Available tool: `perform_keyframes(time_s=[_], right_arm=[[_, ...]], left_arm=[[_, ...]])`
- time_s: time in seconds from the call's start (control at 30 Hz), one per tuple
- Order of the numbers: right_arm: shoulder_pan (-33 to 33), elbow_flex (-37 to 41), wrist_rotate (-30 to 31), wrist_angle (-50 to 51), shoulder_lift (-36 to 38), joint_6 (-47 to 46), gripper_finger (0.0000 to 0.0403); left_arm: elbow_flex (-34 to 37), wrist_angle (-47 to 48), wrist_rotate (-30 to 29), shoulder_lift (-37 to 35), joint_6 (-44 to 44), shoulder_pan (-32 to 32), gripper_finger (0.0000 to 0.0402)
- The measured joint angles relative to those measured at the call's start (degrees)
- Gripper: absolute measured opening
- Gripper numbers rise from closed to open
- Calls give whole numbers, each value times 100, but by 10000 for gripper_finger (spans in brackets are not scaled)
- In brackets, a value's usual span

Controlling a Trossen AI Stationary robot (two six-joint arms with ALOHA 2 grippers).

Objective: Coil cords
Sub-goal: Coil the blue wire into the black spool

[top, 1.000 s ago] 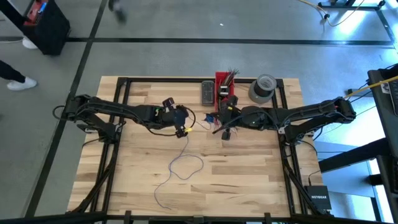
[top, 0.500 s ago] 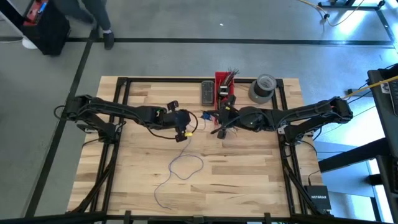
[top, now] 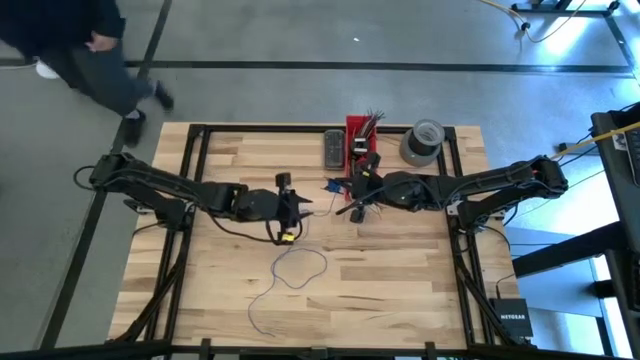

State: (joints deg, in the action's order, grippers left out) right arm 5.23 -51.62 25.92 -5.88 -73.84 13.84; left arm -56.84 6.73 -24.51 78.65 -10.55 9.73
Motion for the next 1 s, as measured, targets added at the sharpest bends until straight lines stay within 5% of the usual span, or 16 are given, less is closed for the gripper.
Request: perform_keyframes(time_s=[0.13,0.3,0.4,0.57,0.7,0.9,1.0], right_arm=[[0,0,3,4,-26,-4,7],[0,0,1,-24,-28,-3,7],[0,0,1,-58,-28,-1,8],[0,0,1,55,-29,-12,7],[0,0,1,56,-31,-12,8],[0,0,1,163,-30,-143,8],[0,0,-1,153,-31,-161,8]], left_arm=[[20,25,85,25,334,-83,127],[14,-43,1196,483,554,-232,127],[-164,328,1191,784,411,-261,127],[-889,2283,165,811,1105,-185,127],[-1336,3238,-86,667,1791,99,127],[-1334,3105,-1573,523,1598,598,127],[-1186,2166,-1568,502,1138,646,127]])
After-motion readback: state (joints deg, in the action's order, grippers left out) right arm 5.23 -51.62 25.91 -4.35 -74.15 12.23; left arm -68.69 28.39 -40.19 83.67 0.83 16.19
